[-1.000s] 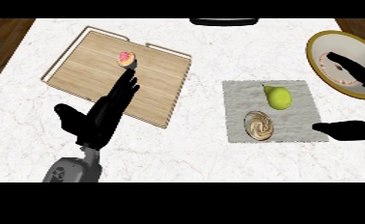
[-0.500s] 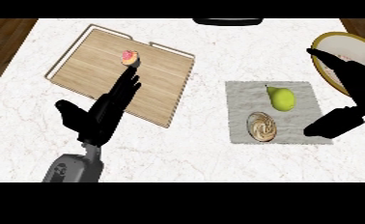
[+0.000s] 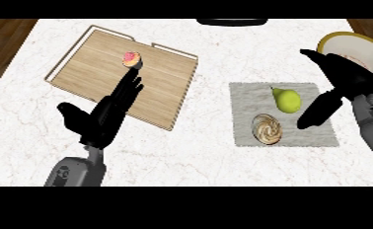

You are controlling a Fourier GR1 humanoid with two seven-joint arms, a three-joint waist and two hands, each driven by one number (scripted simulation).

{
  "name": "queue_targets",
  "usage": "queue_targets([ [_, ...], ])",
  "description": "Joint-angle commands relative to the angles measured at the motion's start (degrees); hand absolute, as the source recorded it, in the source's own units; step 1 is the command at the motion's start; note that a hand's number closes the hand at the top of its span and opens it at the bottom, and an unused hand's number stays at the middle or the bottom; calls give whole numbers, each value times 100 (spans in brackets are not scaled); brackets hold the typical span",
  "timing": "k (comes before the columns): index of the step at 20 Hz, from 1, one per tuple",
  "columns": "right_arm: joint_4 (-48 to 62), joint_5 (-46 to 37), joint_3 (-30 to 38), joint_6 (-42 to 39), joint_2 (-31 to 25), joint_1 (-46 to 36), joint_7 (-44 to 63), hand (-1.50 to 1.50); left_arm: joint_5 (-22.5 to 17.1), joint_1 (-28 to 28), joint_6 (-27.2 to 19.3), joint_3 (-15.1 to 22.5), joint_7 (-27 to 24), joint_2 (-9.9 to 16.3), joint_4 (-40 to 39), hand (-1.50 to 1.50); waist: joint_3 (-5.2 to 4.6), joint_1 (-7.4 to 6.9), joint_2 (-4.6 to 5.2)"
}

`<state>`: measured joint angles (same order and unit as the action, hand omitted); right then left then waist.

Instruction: Pick the pear from the placemat and place it in the bowl

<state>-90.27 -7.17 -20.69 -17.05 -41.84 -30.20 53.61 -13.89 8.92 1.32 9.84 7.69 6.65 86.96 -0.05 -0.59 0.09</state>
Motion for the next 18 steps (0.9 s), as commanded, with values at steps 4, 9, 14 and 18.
queue_targets([
  [4,844,-361,6,-506,548,-213,120,-150,269,-274,26,111,-422,-196,-101,0,2,12,2],
  [9,713,-631,231,-859,436,288,-325,-150,133,-342,-83,40,443,-119,746,0,5,30,-15],
  [14,1176,-1518,208,-530,947,450,-852,-150,259,-286,163,-95,-140,-211,137,0,4,41,-5],
  [18,762,-1643,555,-1025,1230,303,-330,-150,181,-375,265,-240,210,-121,418,0,4,42,-13],
])
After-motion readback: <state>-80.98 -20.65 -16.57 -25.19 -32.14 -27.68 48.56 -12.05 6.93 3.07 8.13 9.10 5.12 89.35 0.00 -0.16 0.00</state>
